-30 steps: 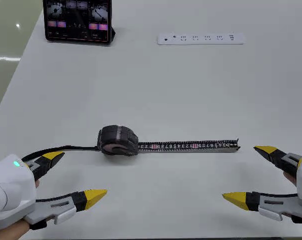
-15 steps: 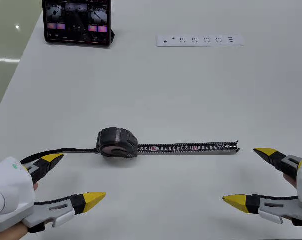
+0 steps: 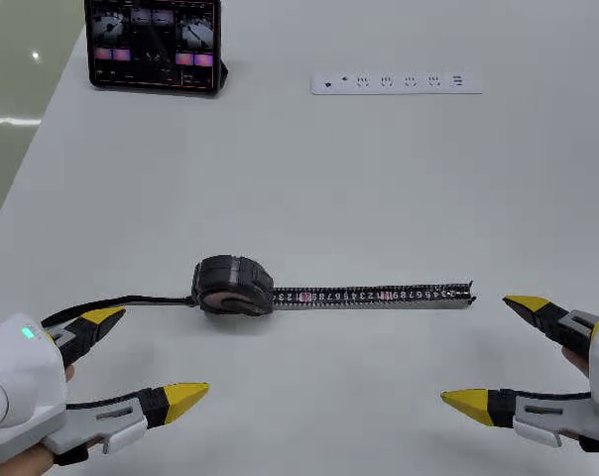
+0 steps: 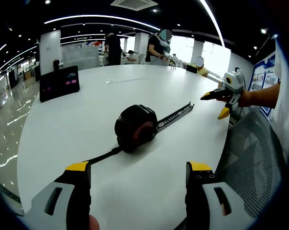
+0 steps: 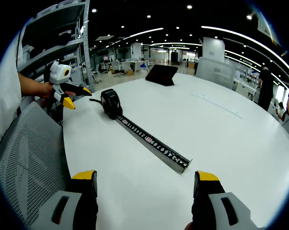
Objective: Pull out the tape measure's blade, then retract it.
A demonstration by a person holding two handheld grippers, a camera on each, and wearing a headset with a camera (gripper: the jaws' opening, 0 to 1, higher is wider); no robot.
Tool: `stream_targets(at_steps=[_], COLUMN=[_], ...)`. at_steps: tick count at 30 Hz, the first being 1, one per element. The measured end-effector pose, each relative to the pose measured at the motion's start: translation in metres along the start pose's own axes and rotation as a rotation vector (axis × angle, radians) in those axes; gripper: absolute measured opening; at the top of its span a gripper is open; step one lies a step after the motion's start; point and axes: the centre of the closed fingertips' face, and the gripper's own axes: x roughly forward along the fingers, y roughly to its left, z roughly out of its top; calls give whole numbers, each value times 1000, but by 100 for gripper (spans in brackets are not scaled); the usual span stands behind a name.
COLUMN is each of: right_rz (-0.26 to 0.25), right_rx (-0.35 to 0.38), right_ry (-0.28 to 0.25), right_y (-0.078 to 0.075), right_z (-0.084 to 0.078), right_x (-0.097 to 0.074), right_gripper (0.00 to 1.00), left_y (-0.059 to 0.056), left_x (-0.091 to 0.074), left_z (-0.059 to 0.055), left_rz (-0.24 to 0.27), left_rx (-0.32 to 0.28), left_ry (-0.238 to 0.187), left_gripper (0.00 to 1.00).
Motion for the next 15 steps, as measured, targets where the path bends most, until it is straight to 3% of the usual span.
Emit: stream_targets(at_steps=[7, 15], right_rz=[-1, 2], right_rx=[3, 4], right_ry=[-2, 1], right_y=[0, 1], right_z=[0, 0], right_x=[0, 0], right_gripper=[82, 82], left_y=[-5, -6], left_x=[2, 5], left_z=[-4, 0], left_rz=[-3, -8], left_rx=[4, -11], left_ry=[19, 10], left_gripper=[79, 79])
